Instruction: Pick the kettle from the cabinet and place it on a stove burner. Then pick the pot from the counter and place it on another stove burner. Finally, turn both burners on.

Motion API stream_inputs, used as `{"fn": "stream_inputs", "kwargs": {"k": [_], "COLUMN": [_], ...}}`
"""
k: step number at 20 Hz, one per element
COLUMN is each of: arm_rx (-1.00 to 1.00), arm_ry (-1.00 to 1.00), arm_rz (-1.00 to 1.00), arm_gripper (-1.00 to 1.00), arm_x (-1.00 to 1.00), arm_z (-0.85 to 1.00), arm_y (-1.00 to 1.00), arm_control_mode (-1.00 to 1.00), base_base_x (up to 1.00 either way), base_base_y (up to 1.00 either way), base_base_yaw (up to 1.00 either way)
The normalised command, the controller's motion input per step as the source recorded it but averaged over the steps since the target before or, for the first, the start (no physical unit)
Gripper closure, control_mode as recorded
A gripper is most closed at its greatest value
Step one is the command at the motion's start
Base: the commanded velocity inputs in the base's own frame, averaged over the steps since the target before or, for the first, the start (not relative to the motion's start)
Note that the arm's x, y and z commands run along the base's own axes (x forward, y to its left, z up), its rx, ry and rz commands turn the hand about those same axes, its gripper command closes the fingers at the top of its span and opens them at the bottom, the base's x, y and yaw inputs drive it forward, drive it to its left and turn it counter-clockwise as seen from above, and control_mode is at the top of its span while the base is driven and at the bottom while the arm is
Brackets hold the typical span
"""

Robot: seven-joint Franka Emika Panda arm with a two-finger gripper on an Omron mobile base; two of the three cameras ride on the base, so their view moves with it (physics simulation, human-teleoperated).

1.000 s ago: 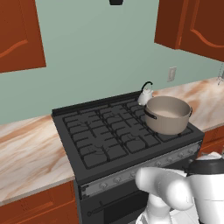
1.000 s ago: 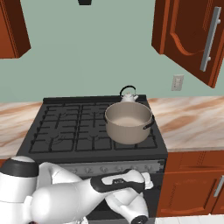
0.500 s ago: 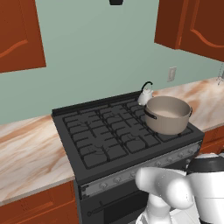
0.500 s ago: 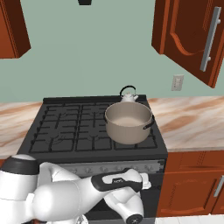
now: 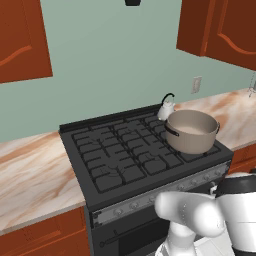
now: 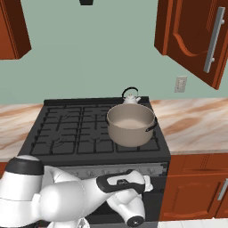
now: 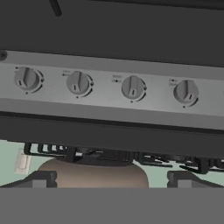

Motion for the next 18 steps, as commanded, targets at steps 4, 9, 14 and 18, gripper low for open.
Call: {"fn": "stream_inputs", "kwargs": {"k": [4,9,14,18], "arm_rx": [0.0,0.0,0.0,0.0], "arm_ry": [0.0,0.0,0.0,0.0], "arm_rz": [0.0,0.0,0.0,0.0], "arm_gripper": [-1.0,-1.0,-1.0,-1.0], "arm_x": [0.02,0.0,0.04,0.1], "arm_z": [-0.05,-0.09,-0.07,-0.06], "arm_y": [-0.01,-0.03,0.0,0.0], "arm_control_mode": [-1.0,-1.0,-1.0,-1.0], "base_base_x": [0.0,0.0,0.0,0.0], "base_base_y": [0.0,0.0,0.0,0.0], "base_base_yaw": [0.0,0.0,0.0,0.0]}}
